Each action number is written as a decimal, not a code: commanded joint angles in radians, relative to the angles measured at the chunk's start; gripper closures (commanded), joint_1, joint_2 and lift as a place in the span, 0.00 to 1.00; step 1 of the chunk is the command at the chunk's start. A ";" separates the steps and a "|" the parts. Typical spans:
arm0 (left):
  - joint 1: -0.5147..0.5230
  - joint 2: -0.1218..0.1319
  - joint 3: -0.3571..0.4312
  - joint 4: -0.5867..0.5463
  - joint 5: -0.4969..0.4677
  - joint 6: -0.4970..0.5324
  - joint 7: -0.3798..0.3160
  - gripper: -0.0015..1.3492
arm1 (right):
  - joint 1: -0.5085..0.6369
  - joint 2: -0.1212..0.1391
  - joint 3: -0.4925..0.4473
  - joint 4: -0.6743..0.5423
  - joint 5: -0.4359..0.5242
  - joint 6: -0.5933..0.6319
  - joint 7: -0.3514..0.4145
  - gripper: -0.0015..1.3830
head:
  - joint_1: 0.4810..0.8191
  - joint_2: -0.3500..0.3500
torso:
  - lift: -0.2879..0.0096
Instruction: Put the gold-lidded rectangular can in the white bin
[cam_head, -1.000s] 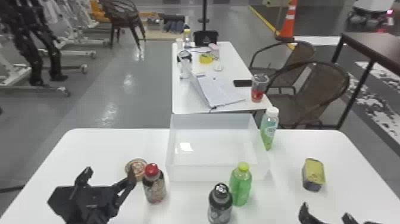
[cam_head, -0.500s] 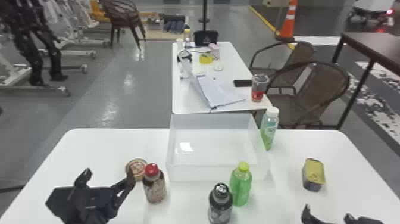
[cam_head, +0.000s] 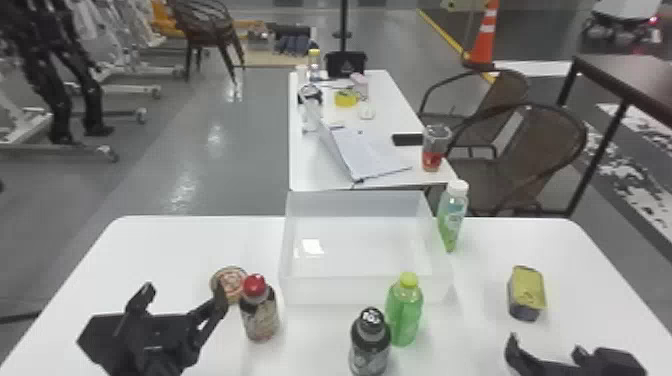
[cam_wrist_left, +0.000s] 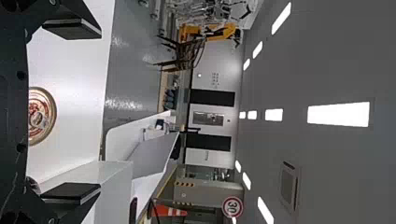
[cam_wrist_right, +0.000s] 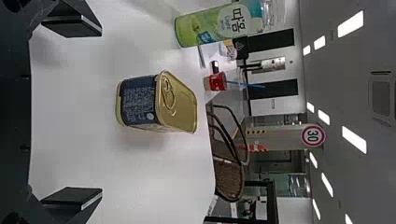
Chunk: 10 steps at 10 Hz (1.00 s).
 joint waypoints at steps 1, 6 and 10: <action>0.000 -0.003 0.000 0.000 0.000 0.001 0.000 0.11 | -0.037 0.000 0.000 0.032 0.007 0.000 0.008 0.07 | 0.20 0.50 | 0.63; 0.000 -0.015 0.008 0.000 0.000 0.002 -0.018 0.11 | -0.145 -0.002 0.000 0.141 0.054 0.000 0.014 0.07 | 0.20 0.50 | 0.63; 0.002 -0.029 0.023 0.000 0.002 0.002 -0.034 0.11 | -0.217 -0.002 0.000 0.224 0.087 0.000 0.014 0.07 | 0.20 0.50 | 0.63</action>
